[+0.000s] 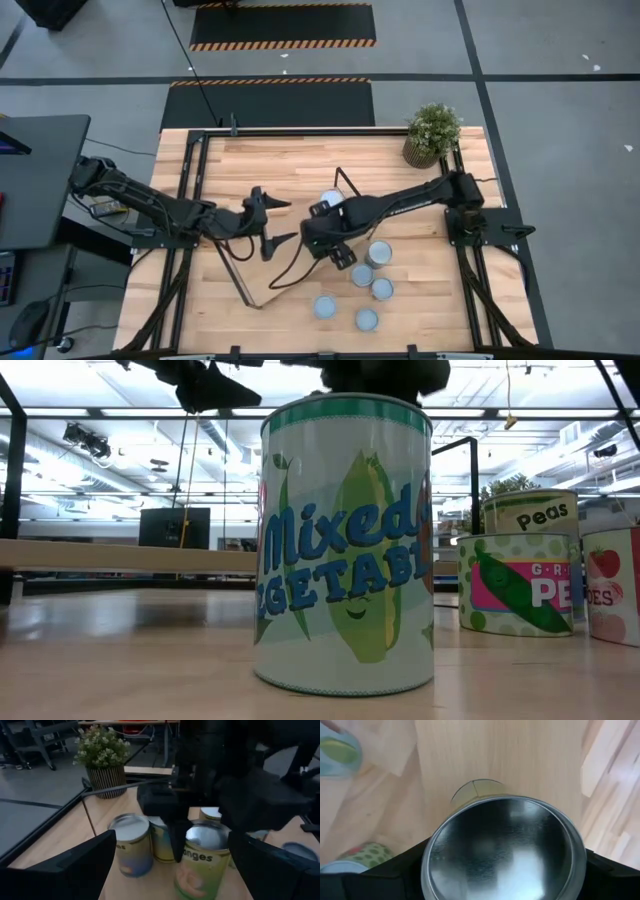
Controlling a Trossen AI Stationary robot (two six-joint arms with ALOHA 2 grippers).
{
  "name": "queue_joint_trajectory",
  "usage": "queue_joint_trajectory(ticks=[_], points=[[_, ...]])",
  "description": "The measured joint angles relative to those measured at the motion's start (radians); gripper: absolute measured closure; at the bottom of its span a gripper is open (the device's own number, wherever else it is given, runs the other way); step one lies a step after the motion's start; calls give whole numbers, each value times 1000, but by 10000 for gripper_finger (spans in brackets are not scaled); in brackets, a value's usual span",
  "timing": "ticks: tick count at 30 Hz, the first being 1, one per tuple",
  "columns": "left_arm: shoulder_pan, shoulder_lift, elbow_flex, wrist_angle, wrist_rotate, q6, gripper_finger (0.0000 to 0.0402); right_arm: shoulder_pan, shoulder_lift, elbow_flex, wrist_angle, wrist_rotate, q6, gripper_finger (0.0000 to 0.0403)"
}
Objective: Pick and place cans onto a shelf
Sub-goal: Put the large canned oranges on the shelf
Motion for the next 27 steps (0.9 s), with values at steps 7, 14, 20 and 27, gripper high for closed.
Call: queue_joint_trajectory(ticks=[7, 14, 20, 27], points=[[1, 0, 0, -30, 0, -1, 13, -21, 27, 2, 0, -33, -4, 76], [0, 0, 0, -39, 1, -27, 13, -31, 37, 1, -5, -58, -14, 60], [0, 0, 0, -48, 1, -28, 13, -31, 37, 1, 1, -48, -3, 19], [0, 0, 0, -50, 1, -28, 13, -23, 33, 1, 5, -6, 54, 11]])
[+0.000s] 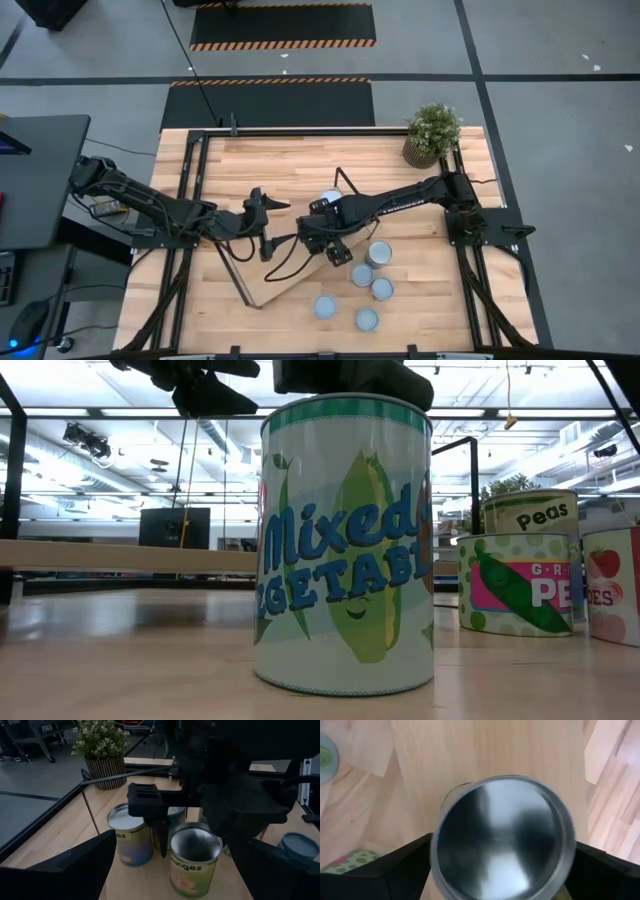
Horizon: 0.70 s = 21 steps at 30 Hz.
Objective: Pick and place cans onto a shelf
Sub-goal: Put the large canned oranges on the shelf
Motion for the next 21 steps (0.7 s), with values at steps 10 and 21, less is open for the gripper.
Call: queue_joint_trajectory(ticks=[10, 21], points=[[0, 0, 0, -2, 0, 0, 13, 8, -1, 44, -22, 64, 114, 12], [0, 1, 0, -31, 0, -2, 13, 49, -7, 205, -167, 127, 165, 12]])
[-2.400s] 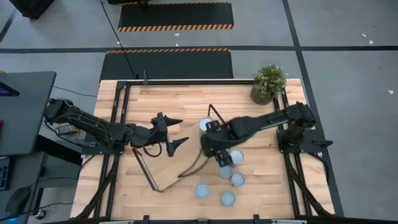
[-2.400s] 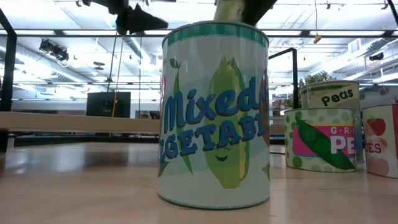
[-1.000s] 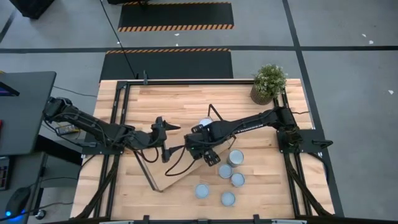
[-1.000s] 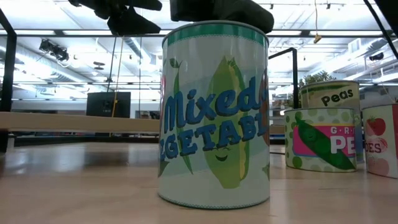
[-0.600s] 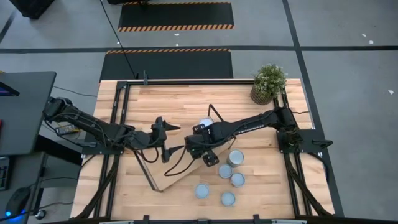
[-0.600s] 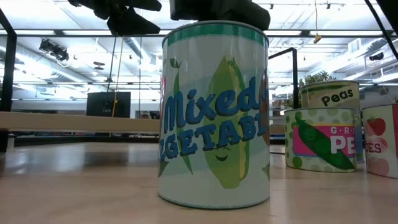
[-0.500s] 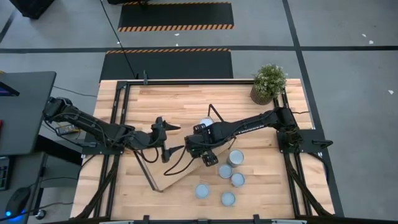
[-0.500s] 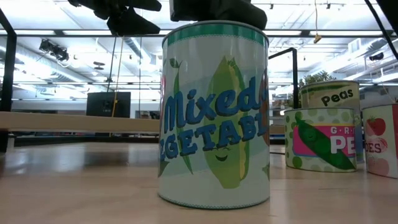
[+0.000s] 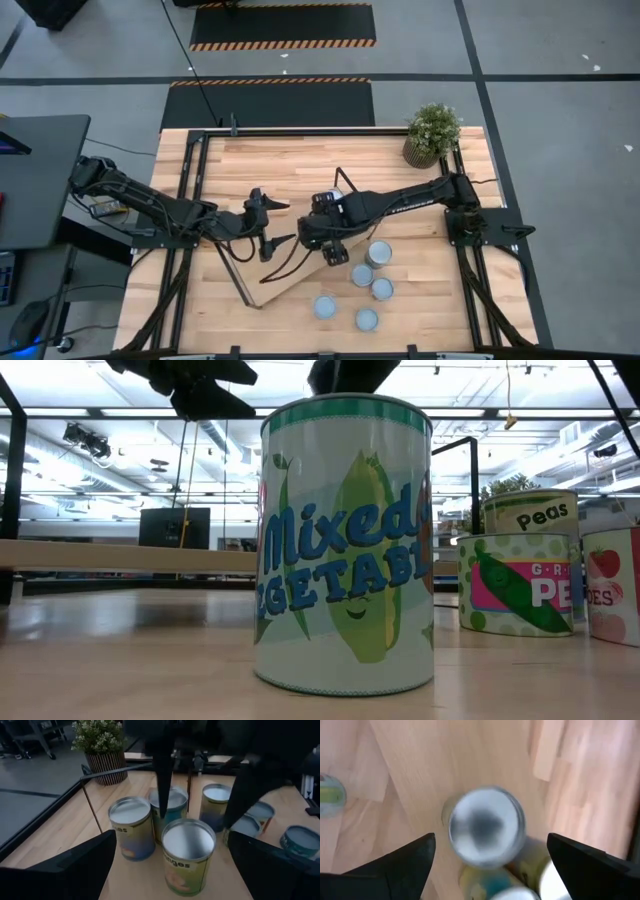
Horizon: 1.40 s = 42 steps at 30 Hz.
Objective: Pick and place cans onto a shelf
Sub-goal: Put the large canned oranges on the shelf
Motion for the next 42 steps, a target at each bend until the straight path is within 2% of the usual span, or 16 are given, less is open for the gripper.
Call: queue_joint_trajectory(ticks=[9, 12, 19, 27, 35, 42], points=[[3, 1, 0, -29, 0, 3, 13, 136, -124, 9, -90, 172, 121, 18], [3, 1, 0, -18, 0, 2, 13, 194, -193, -36, -88, 203, 185, 23], [3, 1, 1, 32, 14, -47, 13, 348, -380, -287, -31, 349, 359, 30], [3, 1, 0, 114, 18, -50, 13, 466, -607, -604, 169, 369, 393, 29], [7, 1, 0, 169, -43, -46, 13, 512, -735, -834, 297, 401, 438, 29], [52, 2, 0, 163, -67, 10, 13, 518, -811, -973, 415, 433, 355, 29]])
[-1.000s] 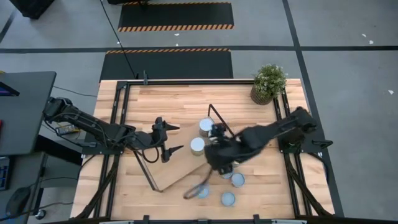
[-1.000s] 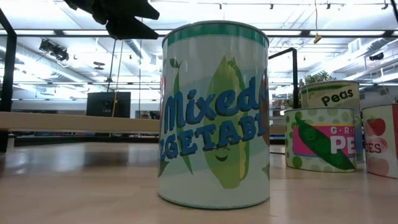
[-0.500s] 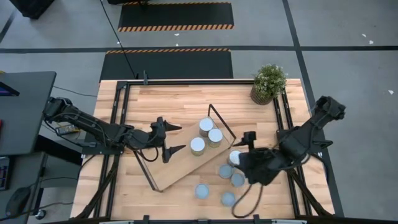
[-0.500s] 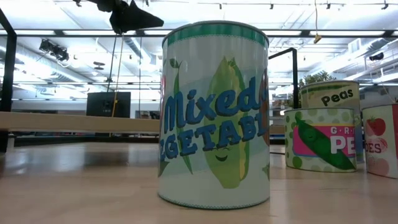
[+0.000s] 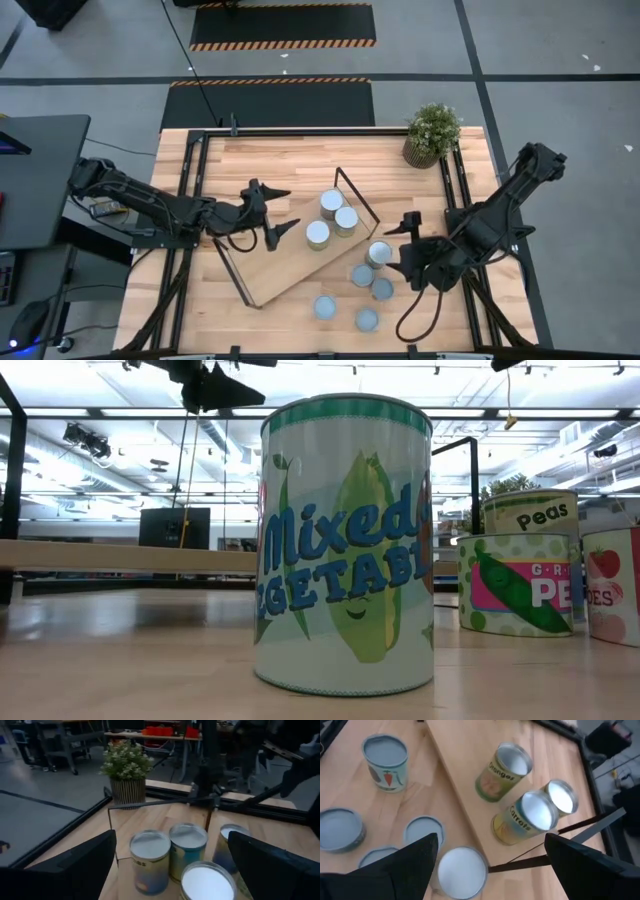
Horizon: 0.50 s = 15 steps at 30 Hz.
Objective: Pick and place cans onto a shelf
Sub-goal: Put the large canned oranges on the shelf
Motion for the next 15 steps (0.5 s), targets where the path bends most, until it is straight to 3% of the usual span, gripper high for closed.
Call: queue_joint_trajectory(ticks=[6, 10, 15], points=[[40, 23, 0, -22, 146, 45, 13, -26, -71, -92, 119, 78, -118, 30], [47, 103, 27, -43, 162, 84, 13, -82, -130, -186, 268, 78, -198, 30], [34, 207, 171, -154, 160, 92, 13, -131, -195, -264, 392, 68, -292, 30]])
